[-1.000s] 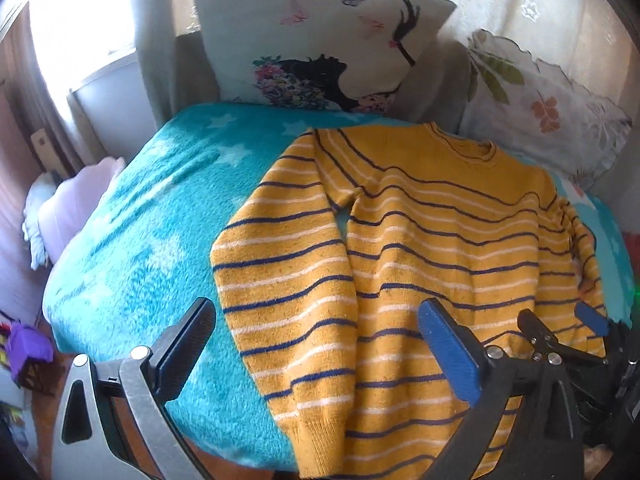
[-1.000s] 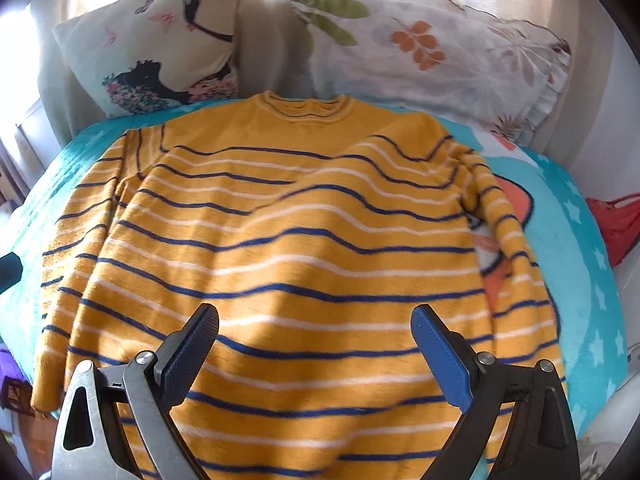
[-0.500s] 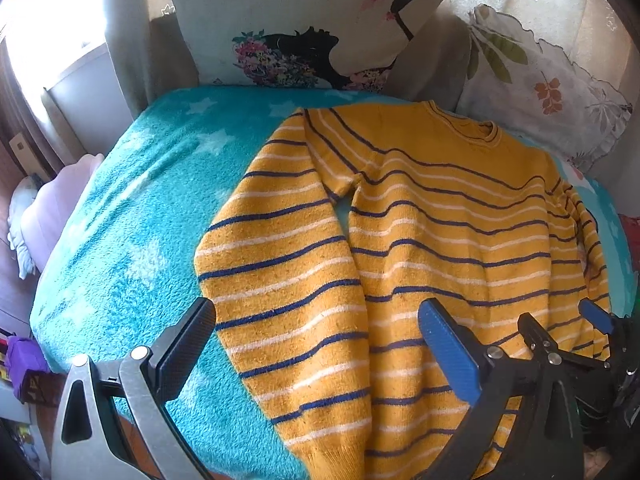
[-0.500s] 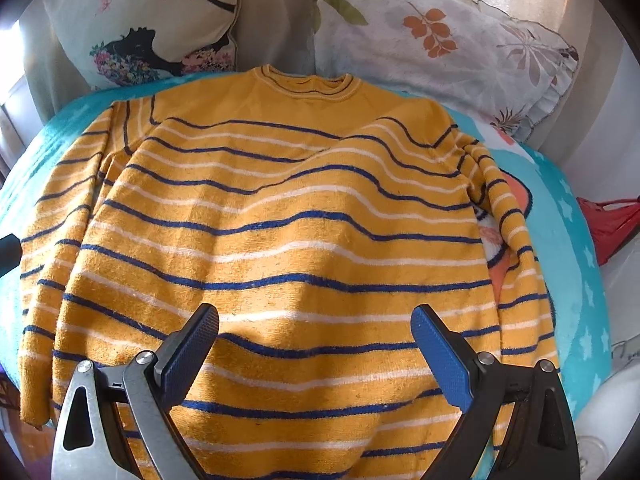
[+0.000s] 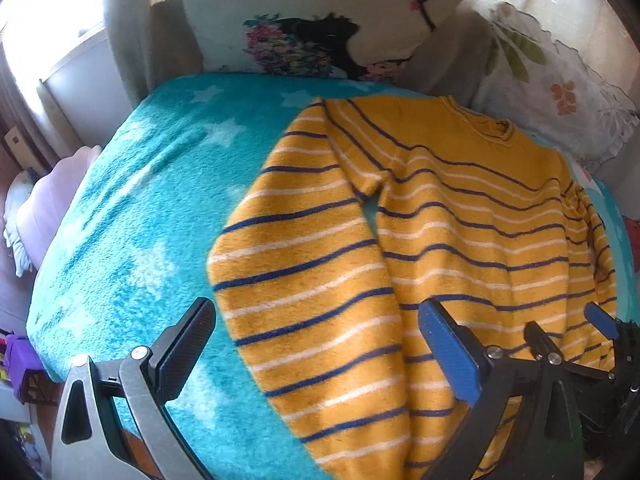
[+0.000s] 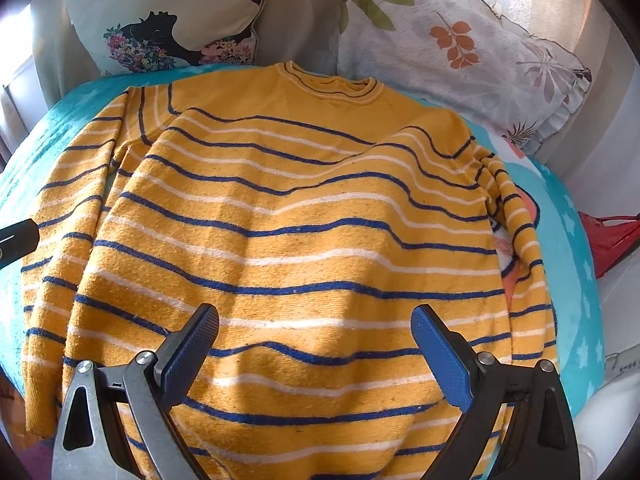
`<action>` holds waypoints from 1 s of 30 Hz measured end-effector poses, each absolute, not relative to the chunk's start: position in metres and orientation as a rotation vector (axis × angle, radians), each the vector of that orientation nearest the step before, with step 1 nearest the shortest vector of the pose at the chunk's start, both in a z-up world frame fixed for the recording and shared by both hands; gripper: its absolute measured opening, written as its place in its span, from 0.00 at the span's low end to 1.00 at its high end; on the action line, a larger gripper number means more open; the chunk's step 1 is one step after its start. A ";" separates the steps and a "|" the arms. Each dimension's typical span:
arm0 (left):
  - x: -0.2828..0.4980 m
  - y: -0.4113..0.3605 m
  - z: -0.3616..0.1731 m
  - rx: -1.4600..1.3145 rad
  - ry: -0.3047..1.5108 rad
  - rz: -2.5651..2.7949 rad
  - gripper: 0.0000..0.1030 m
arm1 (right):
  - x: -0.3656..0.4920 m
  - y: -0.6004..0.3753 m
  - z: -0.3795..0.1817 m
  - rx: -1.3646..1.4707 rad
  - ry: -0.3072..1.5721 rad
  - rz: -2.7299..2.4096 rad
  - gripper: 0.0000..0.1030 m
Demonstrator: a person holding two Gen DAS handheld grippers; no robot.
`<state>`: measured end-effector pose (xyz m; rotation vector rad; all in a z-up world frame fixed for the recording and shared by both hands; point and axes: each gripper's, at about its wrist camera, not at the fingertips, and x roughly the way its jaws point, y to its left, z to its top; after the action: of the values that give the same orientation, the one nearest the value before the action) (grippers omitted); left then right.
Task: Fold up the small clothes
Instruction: 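Position both grippers above the yellow striped sweater, then grasp the sweater sleeve cuff with the left gripper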
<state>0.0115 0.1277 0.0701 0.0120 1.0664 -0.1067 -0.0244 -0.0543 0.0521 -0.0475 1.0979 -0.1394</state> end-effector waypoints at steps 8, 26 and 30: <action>0.032 0.189 0.043 -0.167 1.155 -0.027 0.98 | -0.023 -0.045 0.053 -0.034 1.090 -0.149 0.95; 0.078 0.248 0.033 -0.242 1.160 0.034 0.07 | -0.025 -0.066 0.053 0.000 1.113 -0.252 0.95; 0.082 0.264 0.042 -0.243 1.132 0.030 0.09 | -0.021 -0.057 0.066 0.033 1.084 -0.134 0.95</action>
<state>0.0820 0.2643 0.0421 -0.2430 1.1321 0.0302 -0.0207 -0.0570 0.0660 0.0328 1.0836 -0.1338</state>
